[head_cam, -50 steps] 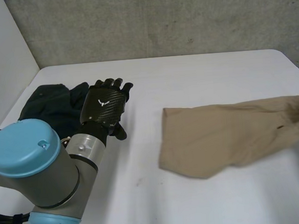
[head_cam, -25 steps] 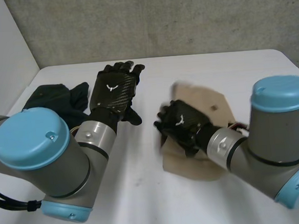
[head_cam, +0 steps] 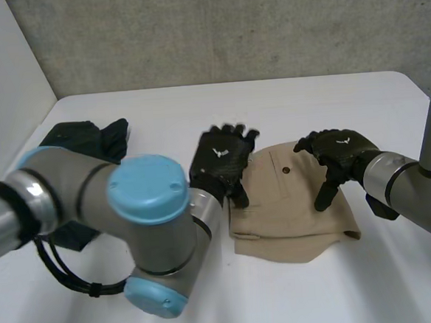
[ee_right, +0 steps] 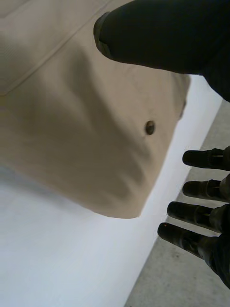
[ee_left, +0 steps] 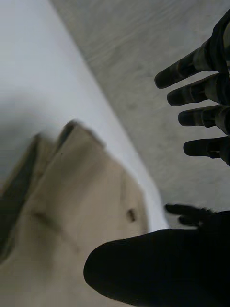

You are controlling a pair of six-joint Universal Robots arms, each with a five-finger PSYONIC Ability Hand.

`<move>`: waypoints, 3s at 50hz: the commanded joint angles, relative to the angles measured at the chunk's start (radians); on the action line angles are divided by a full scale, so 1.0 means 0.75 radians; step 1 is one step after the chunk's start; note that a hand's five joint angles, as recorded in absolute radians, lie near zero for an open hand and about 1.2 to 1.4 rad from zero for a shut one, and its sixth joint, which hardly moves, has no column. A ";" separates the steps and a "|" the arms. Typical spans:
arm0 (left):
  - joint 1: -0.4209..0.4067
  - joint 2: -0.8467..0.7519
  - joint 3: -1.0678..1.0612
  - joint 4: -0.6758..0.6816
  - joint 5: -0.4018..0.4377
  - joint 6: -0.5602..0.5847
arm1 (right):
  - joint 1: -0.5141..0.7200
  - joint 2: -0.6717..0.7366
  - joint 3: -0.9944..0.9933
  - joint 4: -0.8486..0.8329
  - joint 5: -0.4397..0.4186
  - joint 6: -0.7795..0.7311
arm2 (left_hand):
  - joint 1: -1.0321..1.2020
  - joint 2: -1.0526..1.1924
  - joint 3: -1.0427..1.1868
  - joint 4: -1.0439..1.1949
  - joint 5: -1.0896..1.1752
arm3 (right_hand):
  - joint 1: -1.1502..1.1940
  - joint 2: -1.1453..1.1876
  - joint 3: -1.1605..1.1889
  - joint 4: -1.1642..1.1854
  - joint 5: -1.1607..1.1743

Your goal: Fold the laundry.

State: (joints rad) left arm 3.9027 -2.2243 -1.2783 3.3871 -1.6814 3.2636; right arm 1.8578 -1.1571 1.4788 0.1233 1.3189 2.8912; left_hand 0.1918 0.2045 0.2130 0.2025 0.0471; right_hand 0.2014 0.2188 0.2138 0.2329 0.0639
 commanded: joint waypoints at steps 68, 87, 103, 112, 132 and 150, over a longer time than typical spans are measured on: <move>0.188 0.700 -0.468 -0.047 0.340 -0.204 | -0.242 0.029 0.444 -0.289 -0.079 0.250 | -0.010 -0.027 -0.038 -0.025 -0.050 | -0.036 -0.059 -0.052 -0.078 -0.085; 0.192 0.685 -0.476 -0.037 0.334 -0.206 | -0.127 0.101 0.264 -0.434 -0.069 0.252 | -0.014 -0.031 -0.042 -0.028 -0.054 | 1.461 1.438 1.444 1.419 1.412; 0.198 0.651 -0.472 -0.031 0.332 -0.208 | -0.135 0.378 -0.271 -0.381 -0.108 0.225 | -0.014 -0.031 -0.042 -0.028 -0.054 | 1.593 1.570 1.577 1.551 1.544; 0.200 0.612 -0.458 -0.031 0.325 -0.208 | -0.299 0.730 -0.867 -0.167 -0.108 0.164 | -0.014 -0.031 -0.042 -0.028 -0.054 | 1.593 1.570 1.577 1.551 1.544; 0.186 0.622 -0.455 -0.035 0.317 -0.210 | -0.714 1.093 -1.548 0.077 0.070 0.125 | -0.014 -0.031 -0.042 -0.028 -0.054 | 1.593 1.570 1.577 1.551 1.544; 0.186 0.618 -0.458 -0.035 0.317 -0.210 | -0.812 1.128 -1.554 0.087 -0.035 0.017 | -0.014 -0.031 -0.042 -0.028 -0.054 | -0.036 -0.059 -0.052 -0.078 -0.085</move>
State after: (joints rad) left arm 4.0420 -1.7615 -1.6212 3.3609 -1.4435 3.1063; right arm 1.2456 -0.3164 0.3203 0.1850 1.2585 2.9471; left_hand 0.1918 0.2045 0.2130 0.2025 0.0470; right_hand 0.4608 0.6041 0.6067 0.6174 0.4393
